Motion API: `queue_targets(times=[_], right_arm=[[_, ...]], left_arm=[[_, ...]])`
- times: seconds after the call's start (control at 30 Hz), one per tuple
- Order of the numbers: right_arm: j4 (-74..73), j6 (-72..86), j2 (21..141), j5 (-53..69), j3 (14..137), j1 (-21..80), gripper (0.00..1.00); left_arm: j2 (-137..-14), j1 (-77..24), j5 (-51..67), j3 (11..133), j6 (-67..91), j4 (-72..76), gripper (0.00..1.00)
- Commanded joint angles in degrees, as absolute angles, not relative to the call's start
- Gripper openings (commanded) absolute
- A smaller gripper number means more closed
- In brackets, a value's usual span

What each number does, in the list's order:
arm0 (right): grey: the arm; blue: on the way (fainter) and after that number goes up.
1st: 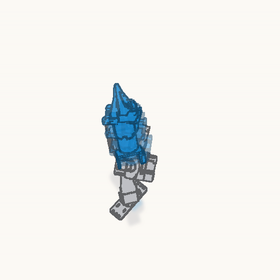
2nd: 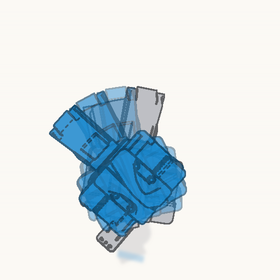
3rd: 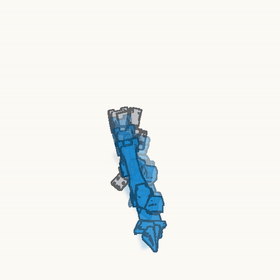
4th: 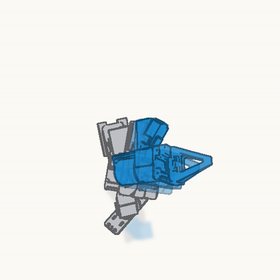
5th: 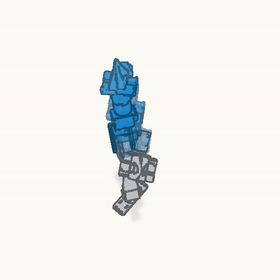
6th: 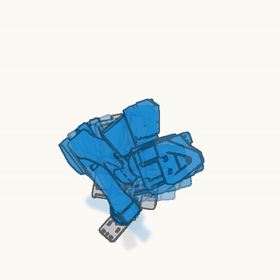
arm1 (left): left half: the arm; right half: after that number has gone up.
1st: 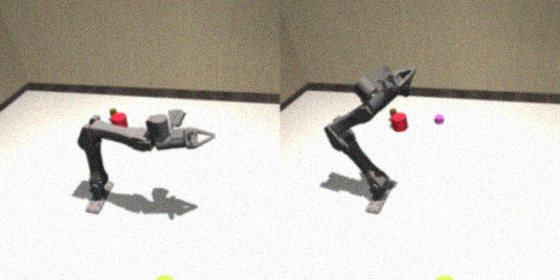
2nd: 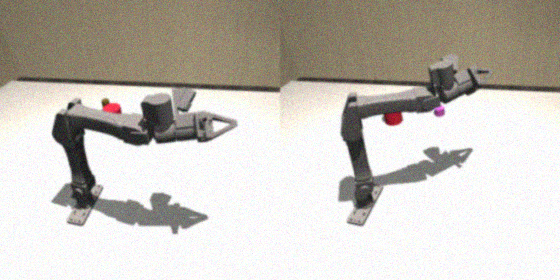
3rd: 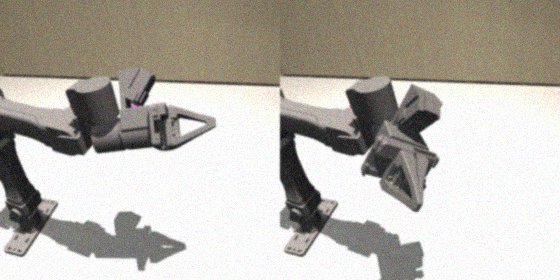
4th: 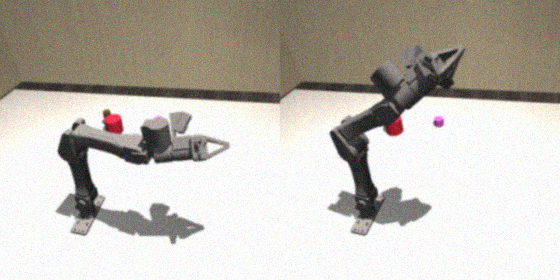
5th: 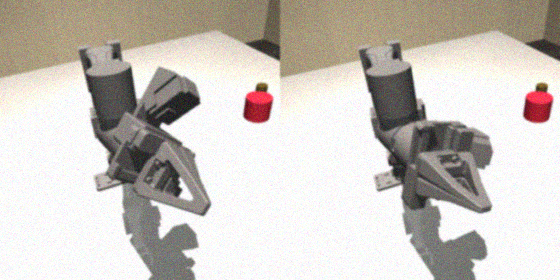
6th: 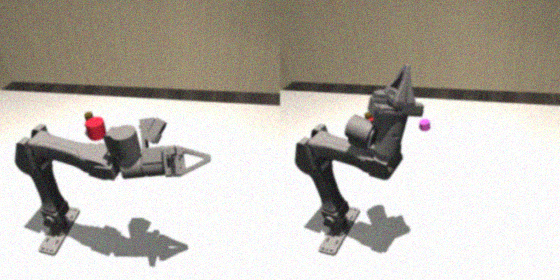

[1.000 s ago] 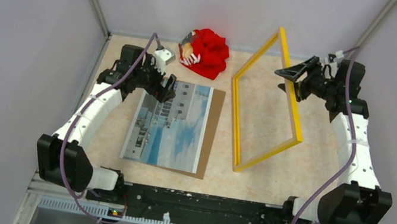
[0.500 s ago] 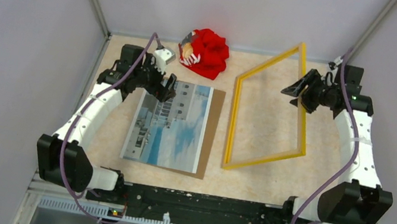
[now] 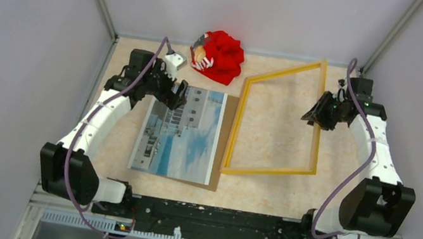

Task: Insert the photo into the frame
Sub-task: Turn over the photo frame at the center of the board.

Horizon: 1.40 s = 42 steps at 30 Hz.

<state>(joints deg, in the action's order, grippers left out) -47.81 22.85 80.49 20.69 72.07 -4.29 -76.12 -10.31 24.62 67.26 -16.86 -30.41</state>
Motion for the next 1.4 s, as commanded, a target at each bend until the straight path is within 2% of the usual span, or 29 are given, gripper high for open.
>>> queue_targets(times=[0.0, 0.2, 0.87, 1.03, 1.2, 1.37], right_arm=[[-46.6, 19.6, 83.5, 18.7, 73.9, -3.3, 0.32], [-46.8, 18.1, 90.4, 11.2, 74.1, 2.1, 0.3], [-45.6, 17.2, 107.8, -13.7, 74.3, 4.3, 0.32], [-45.7, 17.7, 109.2, -20.4, 74.2, 4.4, 0.42], [-45.9, 19.3, 108.7, -23.3, 74.9, 4.6, 0.57], [-44.6, 21.8, 101.7, -24.2, 79.4, 8.4, 0.7]], left_arm=[[-75.3, -10.6, 24.2, 67.1, -17.5, -28.4, 0.98], [-75.4, -10.6, 23.3, 66.7, -18.1, -28.3, 0.98], [-76.0, -10.6, 21.5, 65.5, -20.2, -27.7, 0.98], [-76.3, -10.6, 22.1, 65.5, -20.7, -27.7, 0.98], [-76.6, -10.6, 21.4, 65.6, -20.8, -27.6, 0.98], [-76.9, -10.6, 19.7, 66.2, -20.2, -28.0, 0.98]])
